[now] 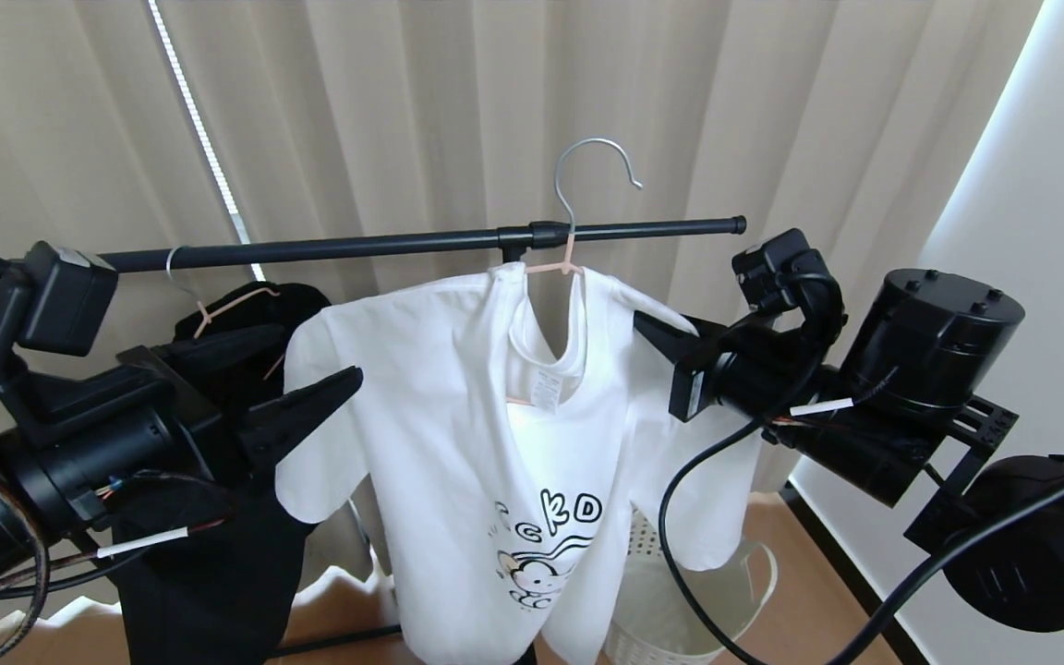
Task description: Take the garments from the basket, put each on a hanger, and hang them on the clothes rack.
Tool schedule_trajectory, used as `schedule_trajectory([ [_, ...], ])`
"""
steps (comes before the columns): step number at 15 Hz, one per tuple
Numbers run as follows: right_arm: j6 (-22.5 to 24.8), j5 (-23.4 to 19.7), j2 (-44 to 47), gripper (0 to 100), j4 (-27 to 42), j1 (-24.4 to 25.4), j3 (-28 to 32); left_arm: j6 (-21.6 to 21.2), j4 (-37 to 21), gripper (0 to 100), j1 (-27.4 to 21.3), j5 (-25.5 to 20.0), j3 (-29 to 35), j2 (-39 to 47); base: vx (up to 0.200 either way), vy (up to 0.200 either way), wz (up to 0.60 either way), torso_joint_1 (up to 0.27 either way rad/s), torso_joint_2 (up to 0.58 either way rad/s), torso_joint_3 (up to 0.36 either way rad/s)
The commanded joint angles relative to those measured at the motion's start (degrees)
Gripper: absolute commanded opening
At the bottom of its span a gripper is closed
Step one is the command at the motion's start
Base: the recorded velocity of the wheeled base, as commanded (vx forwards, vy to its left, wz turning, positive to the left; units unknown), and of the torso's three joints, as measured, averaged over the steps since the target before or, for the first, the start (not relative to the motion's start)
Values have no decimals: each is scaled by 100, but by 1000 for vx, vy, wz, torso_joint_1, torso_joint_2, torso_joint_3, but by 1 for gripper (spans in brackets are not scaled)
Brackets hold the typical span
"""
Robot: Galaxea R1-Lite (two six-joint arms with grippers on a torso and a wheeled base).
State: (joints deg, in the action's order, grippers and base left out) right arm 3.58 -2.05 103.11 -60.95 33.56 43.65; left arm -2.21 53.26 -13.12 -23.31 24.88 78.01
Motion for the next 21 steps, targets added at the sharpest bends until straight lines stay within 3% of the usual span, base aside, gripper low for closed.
schedule_trajectory([
  [1, 2, -6, -36, 0, -4, -7, -6, -8, 0, 100, 679, -455, -27, 347, 0, 0, 0, 0, 0, 0],
  [3, 11, -6, -80, 0, -4, -7, -41, -25, 26, 100, 916, -719, -18, 725, 0, 0, 0, 0, 0, 0],
  [11, 2, -6, -80, 0, -4, -7, -32, -113, 53, 100, 1083, -710, 96, 1472, 0, 0, 0, 0, 0, 0],
  [12, 2, -6, -80, 0, -4, -7, -32, -113, 53, 0, 1101, -710, 96, 1480, 0, 0, 0, 0, 0, 0],
  [19, 2, -15, -133, 0, -4, -78, -15, -140, 53, 0, 1259, -701, 193, 1630, 0, 0, 0, 0, 0, 0],
  [21, 2, -15, -177, 0, -4, -87, -15, -456, 53, 0, 1435, -719, 193, 1823, 0, 0, 0, 0, 0, 0],
])
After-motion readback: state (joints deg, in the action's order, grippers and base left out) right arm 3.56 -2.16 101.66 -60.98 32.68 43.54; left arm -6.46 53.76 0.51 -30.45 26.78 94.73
